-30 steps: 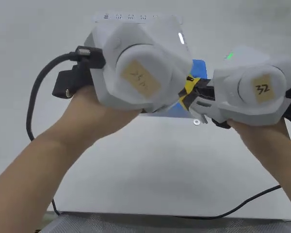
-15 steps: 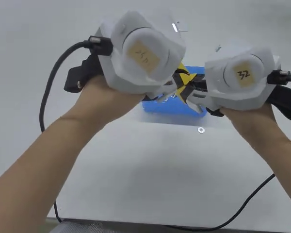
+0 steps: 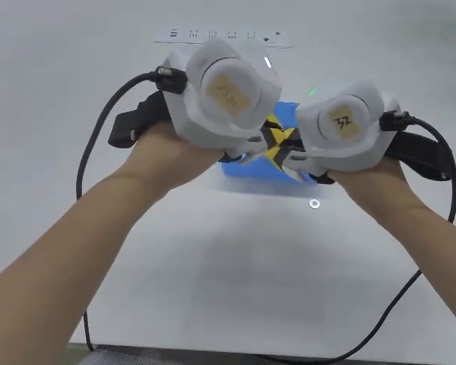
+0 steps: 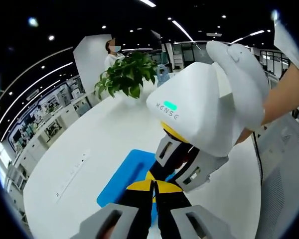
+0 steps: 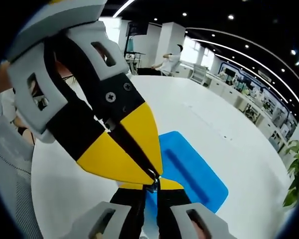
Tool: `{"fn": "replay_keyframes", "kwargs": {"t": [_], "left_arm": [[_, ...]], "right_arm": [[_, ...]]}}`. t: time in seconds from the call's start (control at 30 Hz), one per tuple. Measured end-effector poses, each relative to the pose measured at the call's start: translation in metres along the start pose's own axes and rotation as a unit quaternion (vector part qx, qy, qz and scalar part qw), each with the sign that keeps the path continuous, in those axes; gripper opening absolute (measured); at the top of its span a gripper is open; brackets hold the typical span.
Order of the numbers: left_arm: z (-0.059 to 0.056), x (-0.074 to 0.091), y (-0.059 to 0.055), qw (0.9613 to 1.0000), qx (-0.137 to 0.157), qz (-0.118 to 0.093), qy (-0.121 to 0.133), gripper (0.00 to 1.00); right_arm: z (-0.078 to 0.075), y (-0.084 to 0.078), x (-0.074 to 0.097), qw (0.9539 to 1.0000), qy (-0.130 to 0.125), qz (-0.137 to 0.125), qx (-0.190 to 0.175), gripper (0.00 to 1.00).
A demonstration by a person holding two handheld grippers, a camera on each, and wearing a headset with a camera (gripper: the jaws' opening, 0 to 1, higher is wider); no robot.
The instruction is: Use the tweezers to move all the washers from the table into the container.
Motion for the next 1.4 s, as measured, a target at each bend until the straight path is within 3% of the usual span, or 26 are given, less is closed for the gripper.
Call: {"fn": "replay_keyframes", "kwargs": {"t": [0.1, 0.3, 0.47, 0.63, 0.87, 1.03, 1.13, 1.27, 1.4], "left_arm": [[0.002, -0.004, -0.004, 1.0000, 0.005, 0.001, -0.003, 0.00], [0.002, 0.000, -0.001, 0.9998, 0.018, -0.007, -0.003, 0.00], [-0.003, 0.015, 0.010, 0.9992, 0.026, -0.030, 0.006, 0.00], [-0.011, 0.035, 0.030, 0.9972, 0.038, -0.063, 0.013, 0.00], [-0.030, 0.048, 0.049, 0.9958, 0.029, -0.087, 0.011, 0.00], [-0.038, 0.045, 0.053, 0.9963, 0.019, -0.083, -0.003, 0.00], [-0.041, 0.043, 0.054, 0.9966, 0.013, -0.080, -0.009, 0.00], [-0.049, 0.039, 0.049, 0.9972, 0.011, -0.071, -0.020, 0.00], [-0.056, 0.031, 0.043, 0.9974, 0.013, -0.063, -0.032, 0.00]], "right_arm": [[0.000, -0.002, -0.002, 1.0000, 0.001, 0.002, -0.006, 0.04], [0.001, -0.001, 0.000, 0.9997, 0.002, -0.003, -0.023, 0.04], [0.001, 0.006, 0.017, 0.9986, -0.024, -0.034, -0.033, 0.05], [0.004, 0.017, 0.044, 0.9945, -0.046, -0.078, -0.053, 0.06], [0.010, 0.015, 0.073, 0.9896, -0.052, -0.107, -0.080, 0.07], [0.015, 0.008, 0.079, 0.9891, -0.048, -0.111, -0.084, 0.07], [0.017, 0.000, 0.078, 0.9911, -0.053, -0.098, -0.073, 0.07], [0.022, -0.007, 0.079, 0.9917, -0.054, -0.095, -0.067, 0.07], [0.024, -0.020, 0.076, 0.9913, -0.050, -0.085, -0.088, 0.07]]}}
Point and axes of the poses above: the centre of the closed fingertips' face, and the gripper's own axes: x roughly backward along the fingers, z roughly to its left, y roughly out of its top, the point moved 3 cm from there along x, roughly backward along the fingers, and after that the axes turned 2 degrees about -x, right-handed, at the moved point
